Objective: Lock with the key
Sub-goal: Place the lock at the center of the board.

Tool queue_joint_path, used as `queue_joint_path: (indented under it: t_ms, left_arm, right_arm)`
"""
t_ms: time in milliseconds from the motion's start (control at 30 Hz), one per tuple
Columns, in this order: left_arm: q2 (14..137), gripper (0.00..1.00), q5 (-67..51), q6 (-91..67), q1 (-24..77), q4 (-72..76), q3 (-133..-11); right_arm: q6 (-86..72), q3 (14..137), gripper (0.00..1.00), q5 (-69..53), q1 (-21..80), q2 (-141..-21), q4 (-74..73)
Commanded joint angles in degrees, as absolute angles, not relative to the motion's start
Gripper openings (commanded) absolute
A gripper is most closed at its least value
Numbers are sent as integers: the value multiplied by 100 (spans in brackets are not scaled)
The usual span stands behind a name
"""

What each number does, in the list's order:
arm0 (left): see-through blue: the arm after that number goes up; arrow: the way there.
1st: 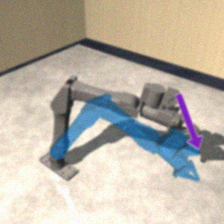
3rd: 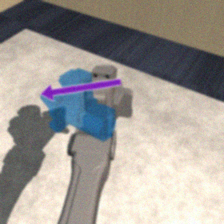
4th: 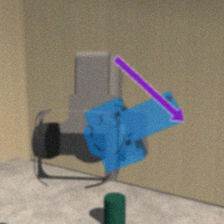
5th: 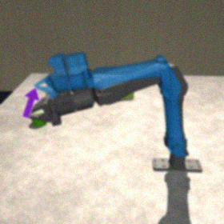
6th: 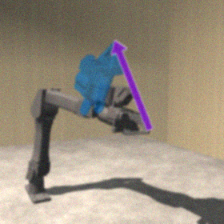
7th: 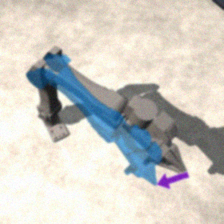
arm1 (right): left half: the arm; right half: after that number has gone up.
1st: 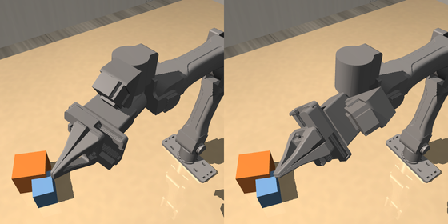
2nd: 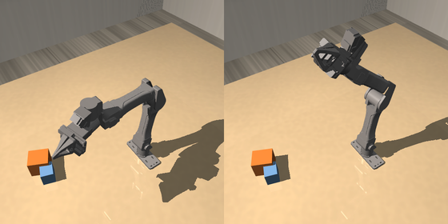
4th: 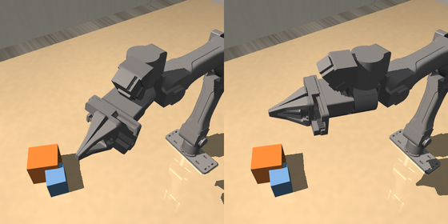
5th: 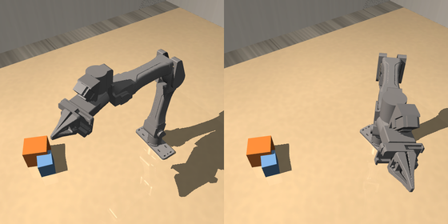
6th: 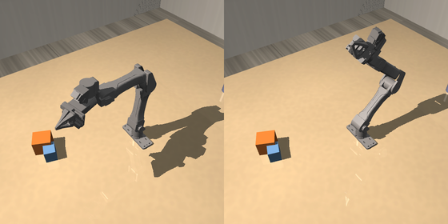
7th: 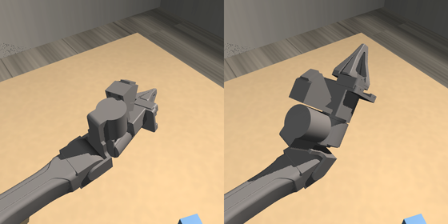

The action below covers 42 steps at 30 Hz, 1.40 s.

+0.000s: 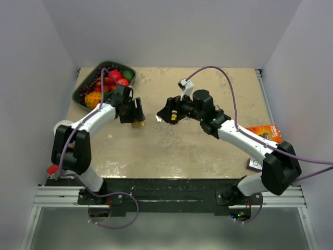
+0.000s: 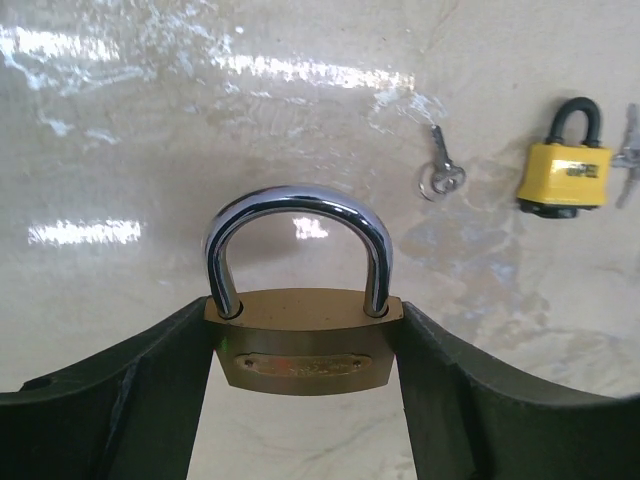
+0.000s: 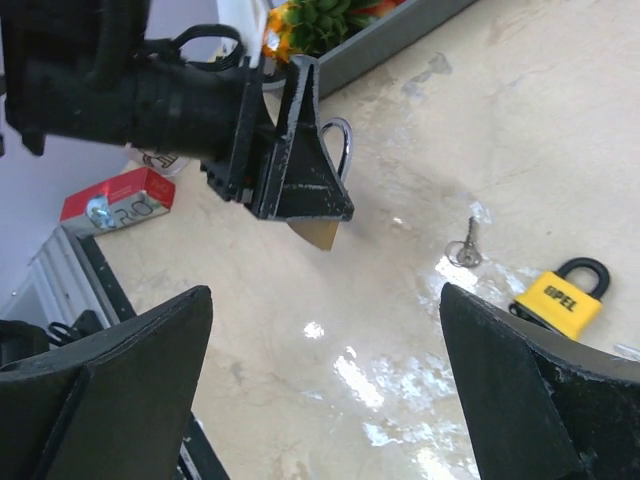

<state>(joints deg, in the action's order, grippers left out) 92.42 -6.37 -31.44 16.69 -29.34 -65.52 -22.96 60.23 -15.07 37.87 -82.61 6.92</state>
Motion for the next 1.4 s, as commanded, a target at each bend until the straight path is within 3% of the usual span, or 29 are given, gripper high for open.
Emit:
queue_joint_path:
  t_ms: [0, 567, 667, 967, 1133, 1167, 1233, 1300, 1367]
  left_arm:
    - [9562, 0, -186, -2339, 1845, -2848, -7259]
    - [11363, 0, 272, -2171, 2039, -2945, -8261]
    - [11548, 8, 369, -2162, 2048, -2962, -8332]
    - [11804, 47, 501, -2162, 2048, -2962, -8385]
    - [11725, 74, 492, -2118, 2048, -2962, -8402]
    - [11699, 86, 457, -2092, 2048, -2962, -8420]
    - [11585, 89, 448, -2057, 2057, -2927, -8455]
    - [11488, 99, 501, -1943, 2074, -2927, -8490]
    - [11321, 99, 580, -1812, 2092, -2909, -8516]
  right_arm:
    - [-1951, 5784, 99, -1617, 3613, -8007, 598]
    - [-2013, 5432, 99, -1705, 3349, -7734, 615]
    - [-2022, 5423, 99, -1714, 3340, -7743, 615]
    - [-1986, 5467, 99, -1740, 3270, -7761, 580]
    - [-1951, 5484, 99, -1740, 3252, -7734, 536]
    - [-1951, 5502, 99, -1740, 3252, -7717, 527]
    - [-1908, 5528, 99, -1732, 3243, -7682, 501]
    - [-1837, 5590, 99, -1714, 3217, -7620, 475]
    - [-1688, 5729, 99, -1688, 3138, -7603, 422]
